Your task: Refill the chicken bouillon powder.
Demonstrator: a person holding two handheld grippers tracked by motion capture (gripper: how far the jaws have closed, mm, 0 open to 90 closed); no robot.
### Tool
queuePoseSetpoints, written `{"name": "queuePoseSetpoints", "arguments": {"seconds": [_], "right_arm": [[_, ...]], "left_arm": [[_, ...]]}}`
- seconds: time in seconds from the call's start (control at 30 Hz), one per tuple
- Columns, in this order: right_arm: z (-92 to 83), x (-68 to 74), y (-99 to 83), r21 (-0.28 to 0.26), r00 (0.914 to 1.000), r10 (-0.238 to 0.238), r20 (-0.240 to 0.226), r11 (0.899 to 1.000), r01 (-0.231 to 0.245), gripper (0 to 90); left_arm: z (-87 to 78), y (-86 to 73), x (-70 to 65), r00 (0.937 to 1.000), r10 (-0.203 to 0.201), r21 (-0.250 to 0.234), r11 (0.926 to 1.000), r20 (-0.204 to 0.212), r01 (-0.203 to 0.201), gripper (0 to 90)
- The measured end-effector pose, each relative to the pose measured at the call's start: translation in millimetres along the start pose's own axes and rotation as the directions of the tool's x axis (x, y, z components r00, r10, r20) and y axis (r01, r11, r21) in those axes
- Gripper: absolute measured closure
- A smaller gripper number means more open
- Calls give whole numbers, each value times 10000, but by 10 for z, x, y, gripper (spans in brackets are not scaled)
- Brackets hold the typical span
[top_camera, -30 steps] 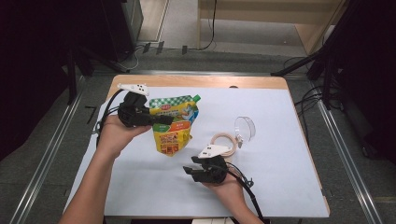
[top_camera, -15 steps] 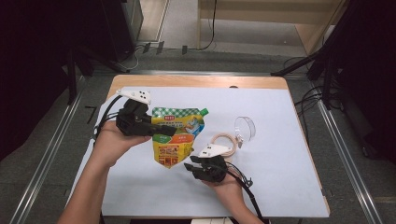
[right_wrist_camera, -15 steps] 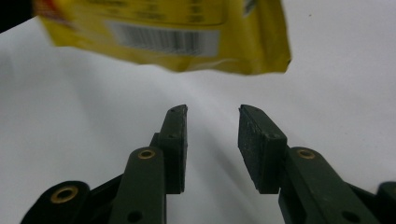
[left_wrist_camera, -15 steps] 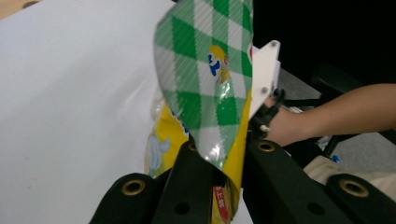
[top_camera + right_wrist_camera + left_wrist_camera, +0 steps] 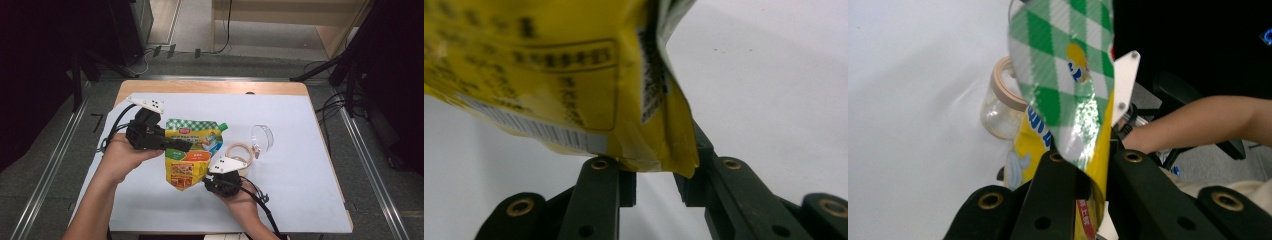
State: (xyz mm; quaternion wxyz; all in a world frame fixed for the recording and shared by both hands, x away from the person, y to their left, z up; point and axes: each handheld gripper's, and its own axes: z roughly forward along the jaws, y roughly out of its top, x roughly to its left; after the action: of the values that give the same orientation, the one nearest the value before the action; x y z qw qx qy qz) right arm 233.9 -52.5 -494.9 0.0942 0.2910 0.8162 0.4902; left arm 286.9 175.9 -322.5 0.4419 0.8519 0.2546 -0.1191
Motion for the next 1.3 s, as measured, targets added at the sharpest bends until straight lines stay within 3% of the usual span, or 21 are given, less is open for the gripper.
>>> {"name": "queuePoseSetpoints", "arguments": {"seconds": [0.17,0.37,0.53,0.83,1.03,1.3], "right_arm": [[30,44,-9,209,9997,-172,-192,9996,176,671],[34,160,-25,341,9956,-906,-227,9952,913,697],[19,187,-27,360,9953,-860,-448,9955,876,716],[-16,283,-11,397,9925,-872,-862,9951,909,712],[-43,334,11,441,9908,-651,-1186,9965,708,710],[-85,391,42,237,9876,-822,-1337,9960,861,712]], "left_arm": [[85,3,37,9993,-353,-370,9987,115,357,896],[221,29,13,9981,-308,-454,9986,-536,284,889],[272,31,31,9966,-312,-500,9984,-764,274,878],[417,56,33,9972,-263,-340,9991,-699,240,860],[535,67,43,9968,1,-209,9998,-794,-18,839],[640,74,65,9941,-2,-43,10000,-1083,-3,802]]}}
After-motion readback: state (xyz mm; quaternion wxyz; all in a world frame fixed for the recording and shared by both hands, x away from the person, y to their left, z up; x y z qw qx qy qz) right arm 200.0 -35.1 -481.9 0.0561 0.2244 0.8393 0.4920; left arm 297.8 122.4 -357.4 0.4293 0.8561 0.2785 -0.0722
